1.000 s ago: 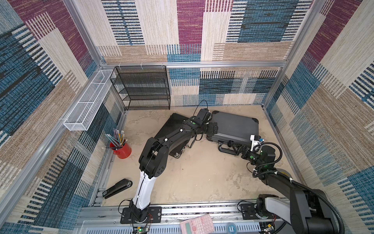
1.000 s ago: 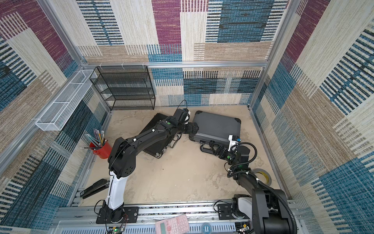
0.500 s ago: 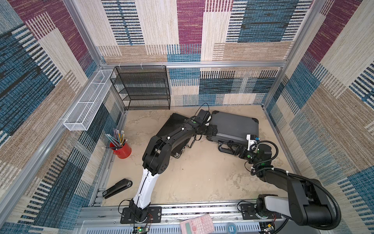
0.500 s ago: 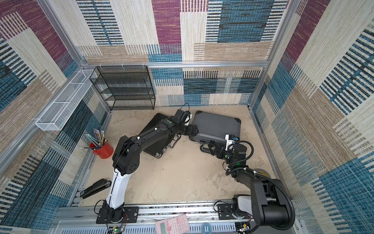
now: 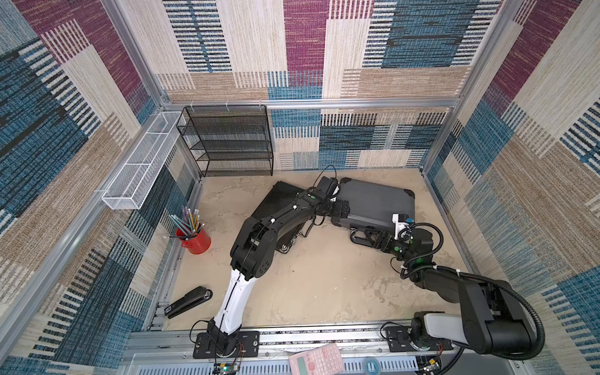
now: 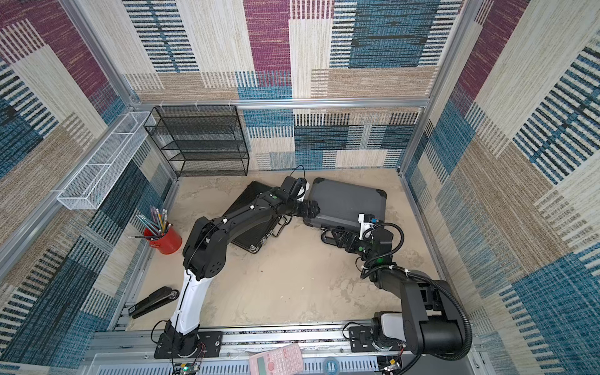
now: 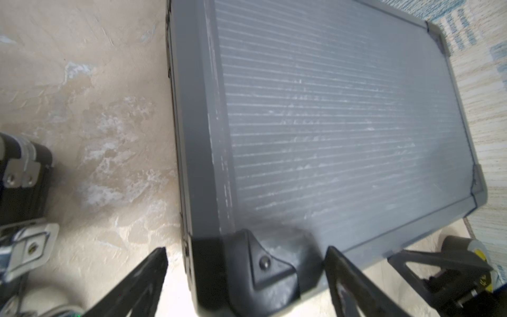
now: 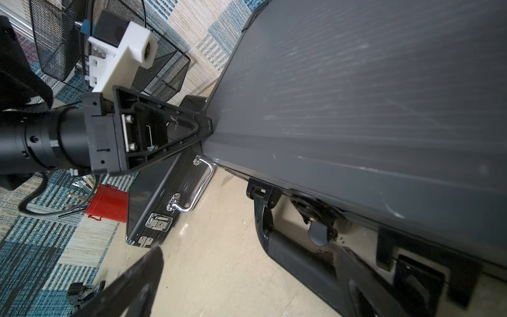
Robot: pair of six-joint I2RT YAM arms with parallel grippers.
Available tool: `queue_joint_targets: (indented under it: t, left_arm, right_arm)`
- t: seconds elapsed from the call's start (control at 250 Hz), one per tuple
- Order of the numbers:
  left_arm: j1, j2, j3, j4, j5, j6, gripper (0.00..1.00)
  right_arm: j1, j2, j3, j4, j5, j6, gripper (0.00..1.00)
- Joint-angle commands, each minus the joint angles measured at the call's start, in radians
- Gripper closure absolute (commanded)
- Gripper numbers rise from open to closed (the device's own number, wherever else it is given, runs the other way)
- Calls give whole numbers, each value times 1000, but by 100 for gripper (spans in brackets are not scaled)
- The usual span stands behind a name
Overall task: Open the poker set cases
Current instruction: Open the case lid on the poker set case.
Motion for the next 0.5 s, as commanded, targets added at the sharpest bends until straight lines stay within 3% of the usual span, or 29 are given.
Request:
queue_joint_targets:
  t: [0.0, 0.496]
  left_arm:
    - [6, 21, -26, -149, -43, 17, 10]
    - [8, 22, -82, -140, 2, -10, 12]
  right_arm:
    - [10, 15, 9, 52, 16, -13, 1]
    - [47, 113, 68, 57, 75, -73, 0]
